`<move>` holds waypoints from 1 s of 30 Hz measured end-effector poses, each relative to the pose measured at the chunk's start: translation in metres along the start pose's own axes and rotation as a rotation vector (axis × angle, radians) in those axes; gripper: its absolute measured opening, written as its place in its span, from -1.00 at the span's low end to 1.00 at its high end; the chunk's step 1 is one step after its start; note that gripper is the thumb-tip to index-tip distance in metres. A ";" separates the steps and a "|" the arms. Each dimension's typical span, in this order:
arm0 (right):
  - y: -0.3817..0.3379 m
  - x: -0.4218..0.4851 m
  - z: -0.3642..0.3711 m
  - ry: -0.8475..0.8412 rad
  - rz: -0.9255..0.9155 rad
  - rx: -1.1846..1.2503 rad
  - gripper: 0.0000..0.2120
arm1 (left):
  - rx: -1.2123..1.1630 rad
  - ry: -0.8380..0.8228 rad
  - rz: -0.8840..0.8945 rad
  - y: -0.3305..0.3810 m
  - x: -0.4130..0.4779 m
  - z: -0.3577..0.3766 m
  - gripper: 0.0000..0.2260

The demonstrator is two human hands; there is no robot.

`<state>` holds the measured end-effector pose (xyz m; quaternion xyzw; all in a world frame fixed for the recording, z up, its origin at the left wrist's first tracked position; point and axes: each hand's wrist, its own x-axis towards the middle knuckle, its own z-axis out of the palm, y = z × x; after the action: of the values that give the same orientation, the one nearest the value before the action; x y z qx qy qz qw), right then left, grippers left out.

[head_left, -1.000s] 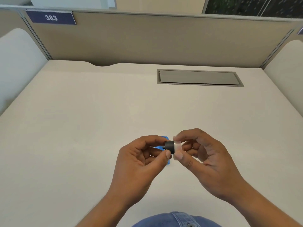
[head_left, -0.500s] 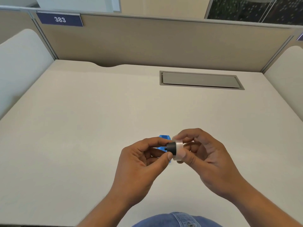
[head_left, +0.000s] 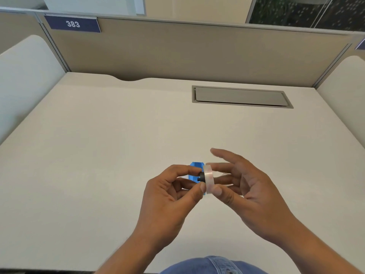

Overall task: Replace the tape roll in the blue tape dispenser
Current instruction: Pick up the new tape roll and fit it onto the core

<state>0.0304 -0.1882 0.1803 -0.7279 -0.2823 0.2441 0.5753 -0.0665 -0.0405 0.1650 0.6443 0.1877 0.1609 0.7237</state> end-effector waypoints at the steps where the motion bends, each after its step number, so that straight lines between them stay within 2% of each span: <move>1: 0.001 -0.001 -0.001 0.019 0.004 0.014 -0.53 | -0.019 0.013 -0.005 0.000 0.000 -0.001 -0.83; 5: 0.002 -0.002 -0.002 0.081 -0.001 -0.011 -0.74 | -0.043 0.024 -0.015 -0.001 0.002 -0.002 -0.81; 9: 0.002 0.000 -0.001 0.097 0.002 -0.018 -0.80 | -0.055 0.001 -0.027 0.000 0.004 0.000 -0.80; 15: 0.007 0.005 -0.002 0.173 0.013 0.032 -0.86 | 0.043 -0.070 0.045 -0.006 0.009 -0.004 -0.79; 20: 0.013 0.009 -0.002 0.164 0.014 -0.014 -0.86 | 0.043 -0.013 0.009 -0.012 0.013 -0.004 -0.82; 30: 0.039 0.030 -0.004 0.134 -0.024 -0.254 -0.83 | 0.445 0.035 0.056 -0.036 0.037 -0.012 -0.88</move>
<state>0.0597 -0.1769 0.1425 -0.8060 -0.2806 0.1504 0.4990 -0.0397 -0.0167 0.1260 0.7903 0.2128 0.1468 0.5555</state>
